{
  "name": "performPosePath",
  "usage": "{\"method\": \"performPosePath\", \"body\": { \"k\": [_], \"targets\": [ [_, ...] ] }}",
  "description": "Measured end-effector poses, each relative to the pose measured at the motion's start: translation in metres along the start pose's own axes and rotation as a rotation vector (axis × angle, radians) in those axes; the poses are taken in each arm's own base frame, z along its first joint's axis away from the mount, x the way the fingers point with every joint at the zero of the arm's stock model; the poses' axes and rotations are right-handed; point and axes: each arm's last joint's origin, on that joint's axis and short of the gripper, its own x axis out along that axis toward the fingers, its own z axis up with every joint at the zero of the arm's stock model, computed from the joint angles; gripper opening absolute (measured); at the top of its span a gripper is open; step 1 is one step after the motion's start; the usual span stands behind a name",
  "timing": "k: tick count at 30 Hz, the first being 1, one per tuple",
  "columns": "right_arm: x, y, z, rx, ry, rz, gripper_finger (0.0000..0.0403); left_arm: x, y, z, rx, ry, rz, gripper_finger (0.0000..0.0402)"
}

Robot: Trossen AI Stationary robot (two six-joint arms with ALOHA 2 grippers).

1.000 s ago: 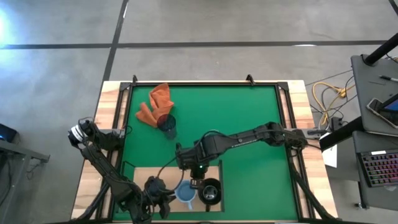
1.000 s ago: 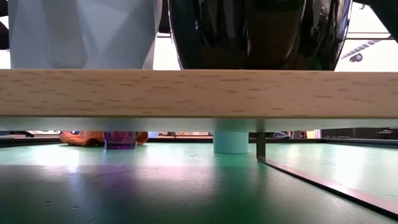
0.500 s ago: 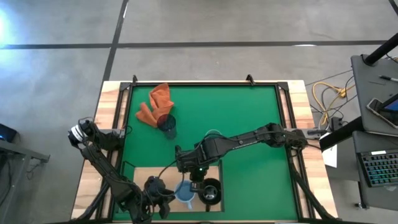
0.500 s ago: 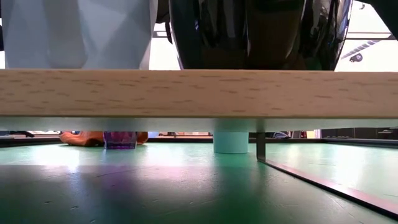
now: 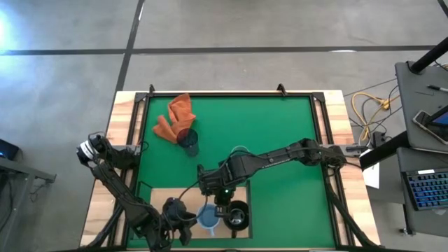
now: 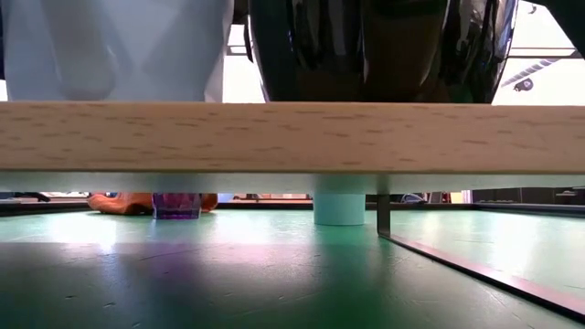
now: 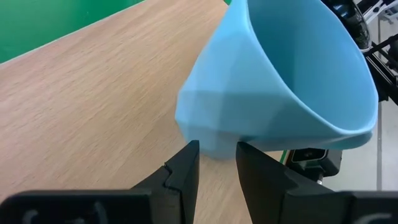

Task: Stack small to large cups/mugs on shelf
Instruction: Put the blue mug on the shelf

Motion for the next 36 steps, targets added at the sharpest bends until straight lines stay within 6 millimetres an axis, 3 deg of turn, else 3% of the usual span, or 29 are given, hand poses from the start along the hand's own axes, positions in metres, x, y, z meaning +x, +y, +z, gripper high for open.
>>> {"method": "performPosePath", "body": {
  "k": [21, 29, 36],
  "targets": [
    [0.0, -0.003, -0.003, -0.037, 0.03, -0.027, 0.0009, 0.0, 0.007, 0.002, -0.021, -0.018, 0.057, 0.0093],
    [-0.005, -0.017, 0.003, -0.032, -0.005, -0.093, 0.0009, -0.016, -0.009, 0.006, -0.046, 0.038, -0.013, 0.0093],
    [-0.01, -0.028, 0.008, -0.014, -0.027, -0.104, 0.0009, -0.015, -0.014, 0.005, -0.061, 0.058, -0.071, 0.0093]
  ]
}}
